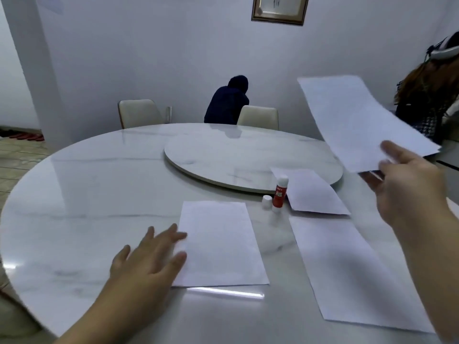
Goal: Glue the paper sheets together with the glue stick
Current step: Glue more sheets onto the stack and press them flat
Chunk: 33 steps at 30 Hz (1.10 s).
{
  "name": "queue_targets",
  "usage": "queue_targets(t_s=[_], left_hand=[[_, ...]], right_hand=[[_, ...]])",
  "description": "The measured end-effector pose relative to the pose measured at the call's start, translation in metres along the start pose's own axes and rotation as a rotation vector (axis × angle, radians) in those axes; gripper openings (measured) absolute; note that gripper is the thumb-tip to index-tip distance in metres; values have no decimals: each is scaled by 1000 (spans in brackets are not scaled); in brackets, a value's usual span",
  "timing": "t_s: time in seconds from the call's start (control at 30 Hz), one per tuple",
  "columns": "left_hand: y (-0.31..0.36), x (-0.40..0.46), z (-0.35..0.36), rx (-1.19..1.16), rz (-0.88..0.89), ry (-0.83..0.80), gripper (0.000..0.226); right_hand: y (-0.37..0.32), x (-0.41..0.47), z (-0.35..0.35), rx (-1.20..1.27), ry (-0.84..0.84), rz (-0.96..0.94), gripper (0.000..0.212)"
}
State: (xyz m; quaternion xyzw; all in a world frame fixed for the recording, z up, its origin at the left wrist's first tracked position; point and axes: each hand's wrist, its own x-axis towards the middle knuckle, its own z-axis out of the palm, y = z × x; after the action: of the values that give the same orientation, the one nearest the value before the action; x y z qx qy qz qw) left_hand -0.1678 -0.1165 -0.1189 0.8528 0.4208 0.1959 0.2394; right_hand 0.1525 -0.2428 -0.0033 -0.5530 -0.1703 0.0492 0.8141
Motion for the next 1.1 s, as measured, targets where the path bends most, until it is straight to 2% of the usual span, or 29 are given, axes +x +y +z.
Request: queue_targets(t_s=[0.1,0.17,0.27,0.37,0.6,0.77,0.9,0.97,1.03,1.1], left_hand=[[7,-1,-2,45,25,-118,41],[7,-1,-1,105,36,-133,56],[5,-1,0,160,33,-136,59],[6,-1,0,179,38,-136,62],[7,0,1,158,36,-133,55],[7,0,2,164,50,-116,70],[8,0,2,169,45,-103,79],[8,0,3,150,32,-101,78],[9,0,2,143,27,-115,72],[10,-1,0,148,21,-139,57]], right_hand=[[31,19,13,-52,93,139,43],[56,26,20,-109,140,226,44],[89,31,27,-215,167,331,43],[111,33,27,-454,126,315,45],[118,38,26,-529,-22,332,41],[116,35,23,-585,-40,335,35],[97,19,17,-773,-54,235,46],[87,7,20,-729,-159,191,52],[83,-3,29,-637,-336,220,61],[87,-8,42,-634,-417,221,67]])
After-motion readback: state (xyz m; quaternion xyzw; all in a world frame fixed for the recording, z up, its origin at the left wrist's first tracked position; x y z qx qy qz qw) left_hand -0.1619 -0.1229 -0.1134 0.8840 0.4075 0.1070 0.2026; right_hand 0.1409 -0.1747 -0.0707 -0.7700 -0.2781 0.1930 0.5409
